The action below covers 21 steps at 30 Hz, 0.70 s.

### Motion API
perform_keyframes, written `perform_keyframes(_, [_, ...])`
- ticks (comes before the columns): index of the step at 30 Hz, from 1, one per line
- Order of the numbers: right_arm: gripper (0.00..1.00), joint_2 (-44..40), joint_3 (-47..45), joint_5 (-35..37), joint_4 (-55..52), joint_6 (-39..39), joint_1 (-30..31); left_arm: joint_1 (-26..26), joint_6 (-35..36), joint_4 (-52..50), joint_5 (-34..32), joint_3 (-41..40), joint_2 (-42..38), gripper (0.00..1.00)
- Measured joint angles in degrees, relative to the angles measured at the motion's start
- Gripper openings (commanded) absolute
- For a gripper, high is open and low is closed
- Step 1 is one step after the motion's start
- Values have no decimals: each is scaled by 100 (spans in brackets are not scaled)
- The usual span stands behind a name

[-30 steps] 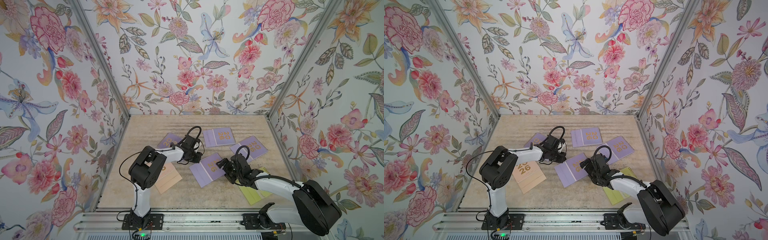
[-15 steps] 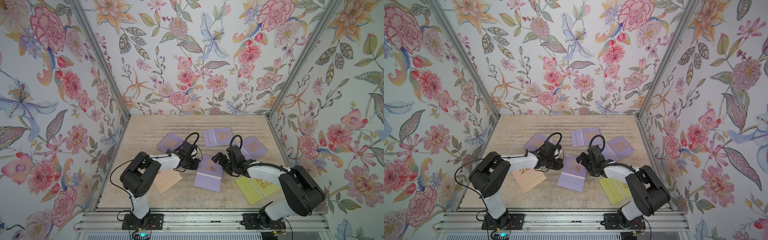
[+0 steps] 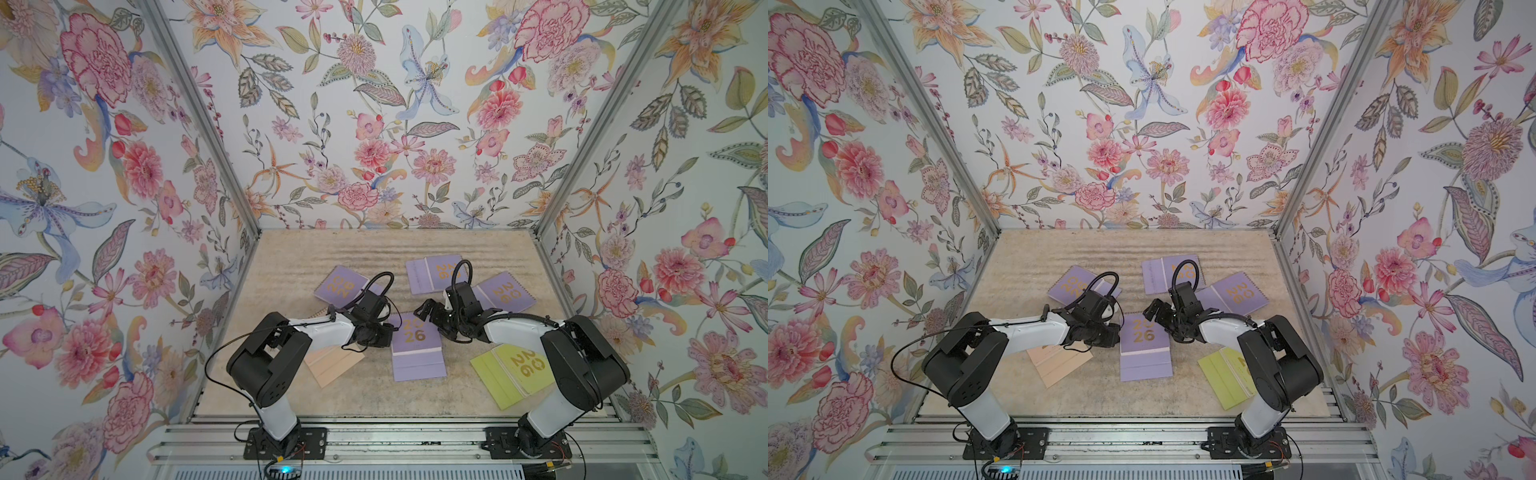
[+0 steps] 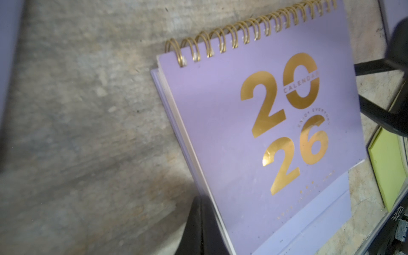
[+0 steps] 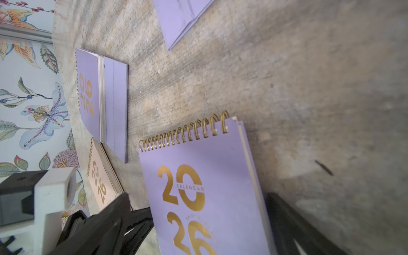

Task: Stack the calendars
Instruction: Adjust the calendar at the center of the board.

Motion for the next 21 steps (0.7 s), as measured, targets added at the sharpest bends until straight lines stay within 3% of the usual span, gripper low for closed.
perform_keyframes(11, [99, -435, -79, 166, -962, -157, -229, -50, -11, -304, -138, 94, -22, 7])
perform_keyframes(21, [99, -2208, -885, 603, -1845, 28, -916, 13, 11, -800, -251, 476, -22, 7])
